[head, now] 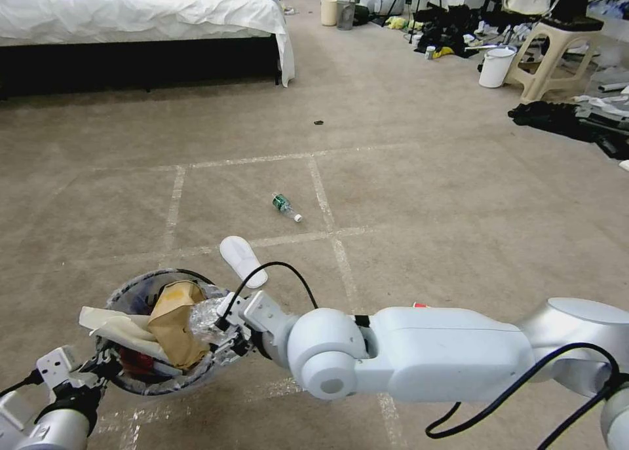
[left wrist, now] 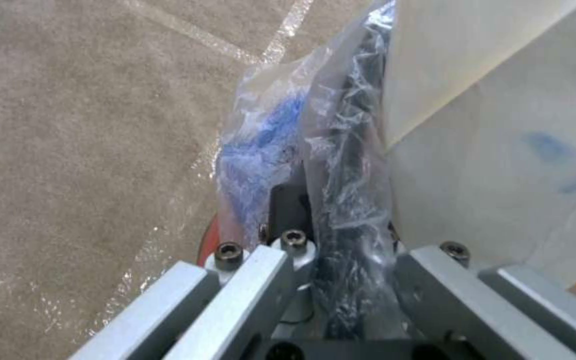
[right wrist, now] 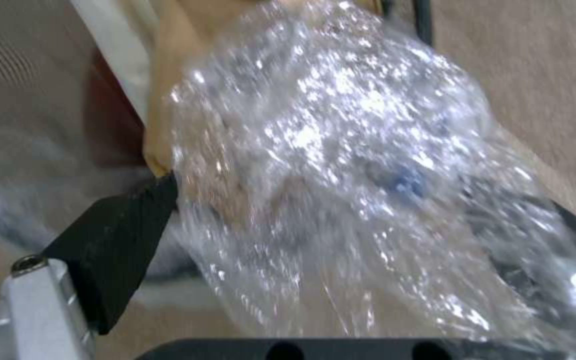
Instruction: Pick up the trash bin and place the garbage on the floor into it.
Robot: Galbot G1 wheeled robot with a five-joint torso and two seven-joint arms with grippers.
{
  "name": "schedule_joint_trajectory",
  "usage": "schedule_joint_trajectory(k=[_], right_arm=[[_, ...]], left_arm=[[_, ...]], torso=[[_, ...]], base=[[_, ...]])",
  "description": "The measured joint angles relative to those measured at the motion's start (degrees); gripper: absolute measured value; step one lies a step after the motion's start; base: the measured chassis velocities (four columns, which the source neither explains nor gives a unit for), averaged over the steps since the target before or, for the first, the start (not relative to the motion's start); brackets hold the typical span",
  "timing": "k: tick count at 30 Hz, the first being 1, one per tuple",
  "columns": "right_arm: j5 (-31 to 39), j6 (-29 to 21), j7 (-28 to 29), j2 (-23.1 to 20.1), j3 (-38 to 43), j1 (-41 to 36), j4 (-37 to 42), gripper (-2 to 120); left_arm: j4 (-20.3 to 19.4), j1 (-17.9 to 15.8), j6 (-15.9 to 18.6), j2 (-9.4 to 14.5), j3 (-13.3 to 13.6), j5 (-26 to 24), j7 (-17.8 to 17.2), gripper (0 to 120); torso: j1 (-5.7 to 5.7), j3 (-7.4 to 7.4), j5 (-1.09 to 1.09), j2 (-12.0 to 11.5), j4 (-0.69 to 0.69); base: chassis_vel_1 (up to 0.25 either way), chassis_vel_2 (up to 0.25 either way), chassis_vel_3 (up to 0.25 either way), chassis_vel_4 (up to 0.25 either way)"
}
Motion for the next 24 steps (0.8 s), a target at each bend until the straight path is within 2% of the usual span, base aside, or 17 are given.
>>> schedule_joint_trajectory(k=[8, 12, 14, 15, 17, 24], right_arm=[[-2.32, 0.06, -1.76, 4.00, -0.18, 1.33, -2.57, 100], [-7.34, 0.46, -4.28, 5.10, -0.33, 2.07, -3.45, 100], [-14.35, 2.41, -7.66, 5.15, -0.23, 2.52, -4.66, 100], [-14.35, 2.41, -7.66, 5.15, -0.23, 2.52, -4.66, 100], [-20.03, 5.11, -10.45, 5.03, -0.54, 2.61, -6.05, 100], [-20.26, 6.34, -10.90, 5.33, -1.85, 2.18, -6.41, 100]], left_arm=[[0.10, 0.00, -0.13, 0.21, -0.48, -0.24, 0.24, 1], [0.34, -0.18, -0.17, 0.37, -0.56, -0.38, 0.23, 1], [0.70, -0.36, -0.19, 0.43, -0.56, -0.38, 0.24, 1], [0.70, -0.36, -0.19, 0.43, -0.56, -0.38, 0.24, 1], [0.85, -0.51, -0.19, 0.44, -0.44, -0.36, 0.24, 1], [0.98, -0.70, -0.19, 0.75, -0.44, -0.39, 0.24, 1]], torso=[[0.00, 0.00, 0.00, 0.00, 0.00], [0.00, 0.00, 0.00, 0.00, 0.00], [0.00, 0.00, 0.00, 0.00, 0.00], [0.00, 0.00, 0.00, 0.00, 0.00], [0.00, 0.00, 0.00, 0.00, 0.00], [0.00, 0.00, 0.00, 0.00, -0.01]], base=[[0.000, 0.000, 0.000, 0.000], [0.000, 0.000, 0.000, 0.000], [0.000, 0.000, 0.000, 0.000], [0.000, 0.000, 0.000, 0.000], [0.000, 0.000, 0.000, 0.000], [0.000, 0.000, 0.000, 0.000]])
